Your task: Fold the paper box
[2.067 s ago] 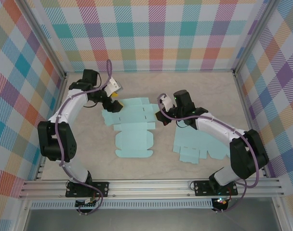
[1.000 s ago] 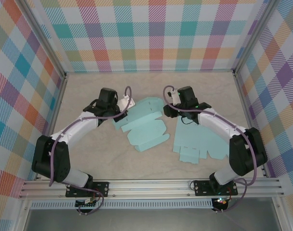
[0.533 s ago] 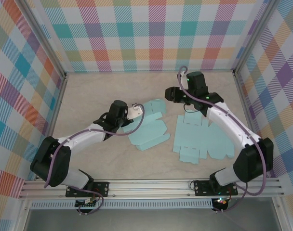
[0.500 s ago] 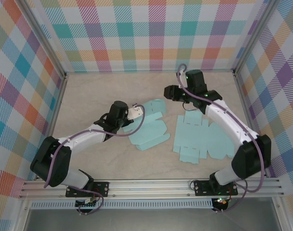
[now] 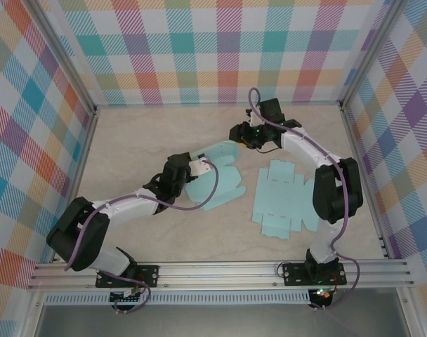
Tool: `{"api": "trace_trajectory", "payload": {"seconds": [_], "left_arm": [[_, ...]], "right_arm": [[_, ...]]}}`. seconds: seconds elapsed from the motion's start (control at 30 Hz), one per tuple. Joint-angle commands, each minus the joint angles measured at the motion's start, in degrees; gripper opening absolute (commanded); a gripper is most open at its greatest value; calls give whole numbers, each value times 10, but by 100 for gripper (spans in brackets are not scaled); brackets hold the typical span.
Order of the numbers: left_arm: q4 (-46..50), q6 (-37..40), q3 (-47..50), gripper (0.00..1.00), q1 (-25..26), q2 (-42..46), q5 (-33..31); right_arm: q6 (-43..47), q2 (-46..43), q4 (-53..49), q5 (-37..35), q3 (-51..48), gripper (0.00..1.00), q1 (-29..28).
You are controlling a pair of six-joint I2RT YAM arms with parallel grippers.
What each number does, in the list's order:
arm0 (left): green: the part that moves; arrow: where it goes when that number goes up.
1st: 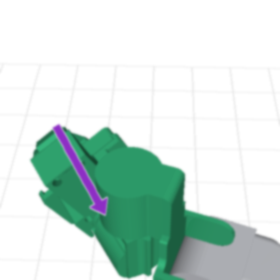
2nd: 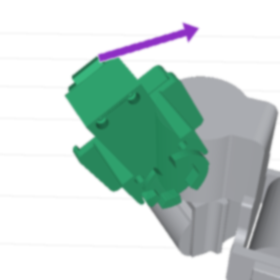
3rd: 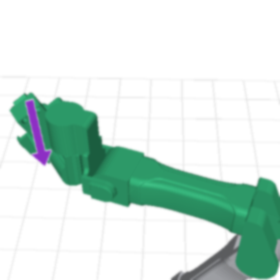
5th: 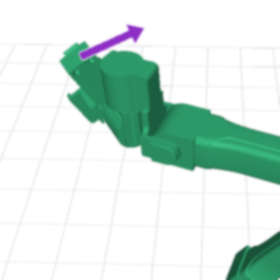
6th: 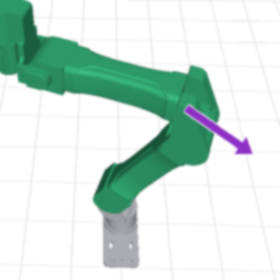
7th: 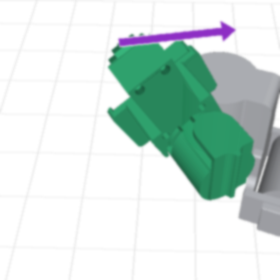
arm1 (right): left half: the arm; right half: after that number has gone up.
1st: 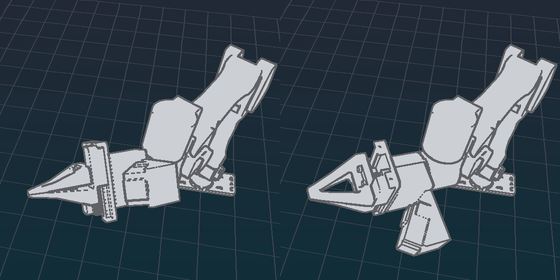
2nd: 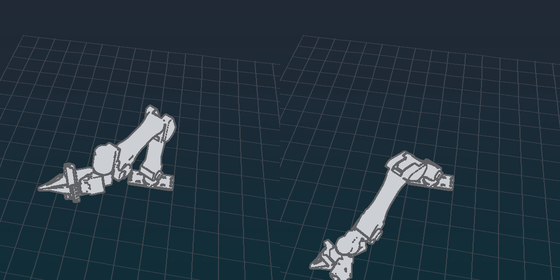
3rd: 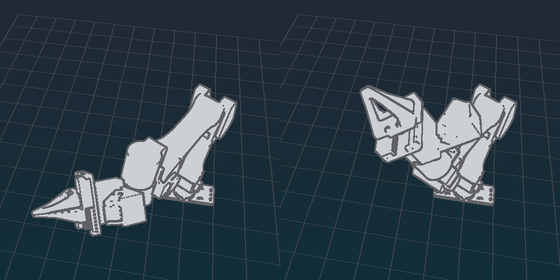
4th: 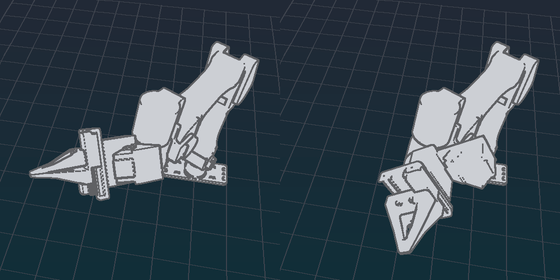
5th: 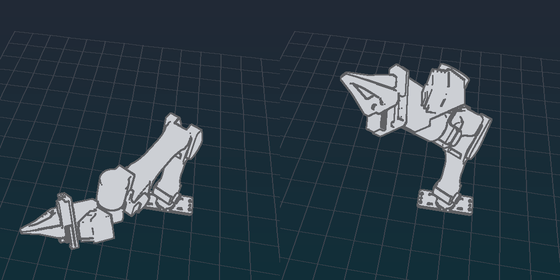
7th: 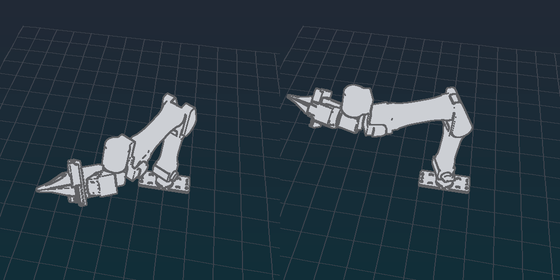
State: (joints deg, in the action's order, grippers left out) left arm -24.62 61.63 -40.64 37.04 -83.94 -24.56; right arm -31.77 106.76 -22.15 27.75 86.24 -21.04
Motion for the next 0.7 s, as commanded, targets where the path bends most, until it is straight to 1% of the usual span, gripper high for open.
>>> {"api": "trace_trajectory", "payload": {"seconds": [0.0, 0.1, 0.2, 0.27, 0.37, 0.4, 0.47, 0.67], "left_arm": [[-46, 19, -2, 0, 9, -29, -19], [-76, 31, 1, 0, 13, -51, -30], [-82, 36, 1, 0, 14, -62, -32], [-88, 37, 1, 0, 14, -68, -33], [-86, 25, -4, 0, 13, -72, -34], [-81, 20, -6, 0, 11, -73, -34], [-68, 9, -14, 0, 7, -77, -30], [-56, -5, -18, 0, -6, -79, -22]], "right_arm": [[-1, -7, -5, 8, 2, 43, -10], [12, -12, -22, -23, 3, 45, -13], [26, -26, -41, -66, 1, 49, -15], [29, -39, -42, -81, -11, 50, -15], [21, -55, -31, -89, -50, 48, -15], [15, -59, -23, -91, -69, 46, -15], [6, -60, -4, -89, -99, 39, -13], [-19, -36, 39, -57, -147, 20, -13]]}}
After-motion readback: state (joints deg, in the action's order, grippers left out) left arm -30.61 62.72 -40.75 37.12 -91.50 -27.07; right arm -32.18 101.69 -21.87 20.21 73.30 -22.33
